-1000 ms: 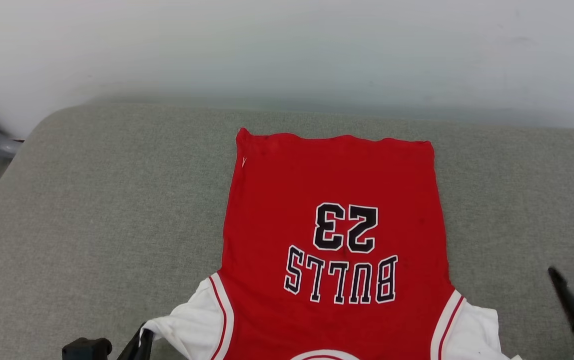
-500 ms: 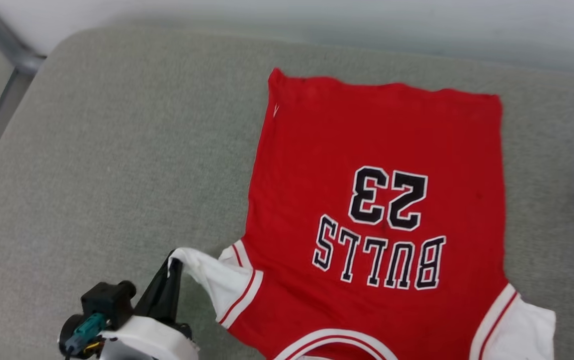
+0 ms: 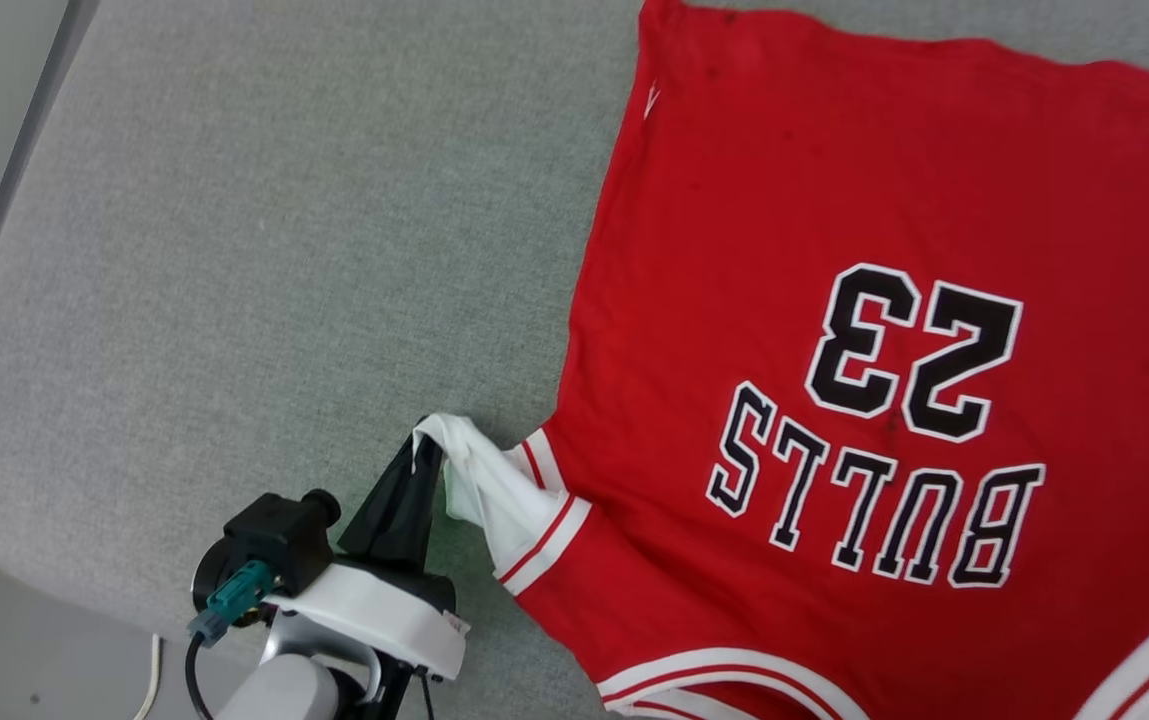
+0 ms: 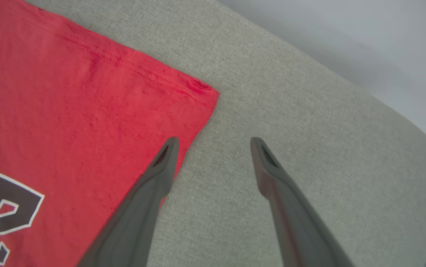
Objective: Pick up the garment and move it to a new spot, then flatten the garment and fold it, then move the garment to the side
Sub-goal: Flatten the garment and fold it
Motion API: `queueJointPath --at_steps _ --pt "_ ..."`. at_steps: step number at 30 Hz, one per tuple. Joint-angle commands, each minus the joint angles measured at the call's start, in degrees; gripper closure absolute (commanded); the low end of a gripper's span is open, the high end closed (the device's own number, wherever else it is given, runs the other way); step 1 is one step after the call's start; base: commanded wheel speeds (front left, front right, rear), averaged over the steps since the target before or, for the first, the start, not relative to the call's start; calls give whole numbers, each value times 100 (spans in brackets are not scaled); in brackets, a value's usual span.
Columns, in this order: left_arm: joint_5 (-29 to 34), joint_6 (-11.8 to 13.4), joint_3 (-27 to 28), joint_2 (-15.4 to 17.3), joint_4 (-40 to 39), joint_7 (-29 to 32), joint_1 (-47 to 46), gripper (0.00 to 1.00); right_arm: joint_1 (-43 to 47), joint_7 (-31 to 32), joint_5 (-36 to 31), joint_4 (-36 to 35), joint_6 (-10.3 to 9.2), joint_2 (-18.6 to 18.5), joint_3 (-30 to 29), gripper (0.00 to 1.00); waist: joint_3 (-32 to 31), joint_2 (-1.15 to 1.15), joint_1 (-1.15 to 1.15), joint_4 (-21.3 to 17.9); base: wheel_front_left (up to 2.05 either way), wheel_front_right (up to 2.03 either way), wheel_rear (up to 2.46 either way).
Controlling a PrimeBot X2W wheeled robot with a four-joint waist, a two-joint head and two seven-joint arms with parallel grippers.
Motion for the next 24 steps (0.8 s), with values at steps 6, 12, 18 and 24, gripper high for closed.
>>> queueJointPath --at_steps 6,12,18,24 --pt "263 -281 161 -337 138 -13 -293 100 -239 135 -315 432 -7 -46 149 0 580 0 -2 371 0 0 0" --pt "464 -486 386 -572 262 -13 -370 100 403 135 -194 805 -5 -63 272 0 715 0 -2 444 0 0 0" --pt "643 -623 632 -647 335 -13 -296 100 573 68 -117 743 -3 -194 330 100 673 0 -2 358 0 0 0" --pt "764 -713 812 -729 437 -13 -175 100 247 -501 -62 570 -8 -151 300 100 440 0 -2 171 0 0 0"
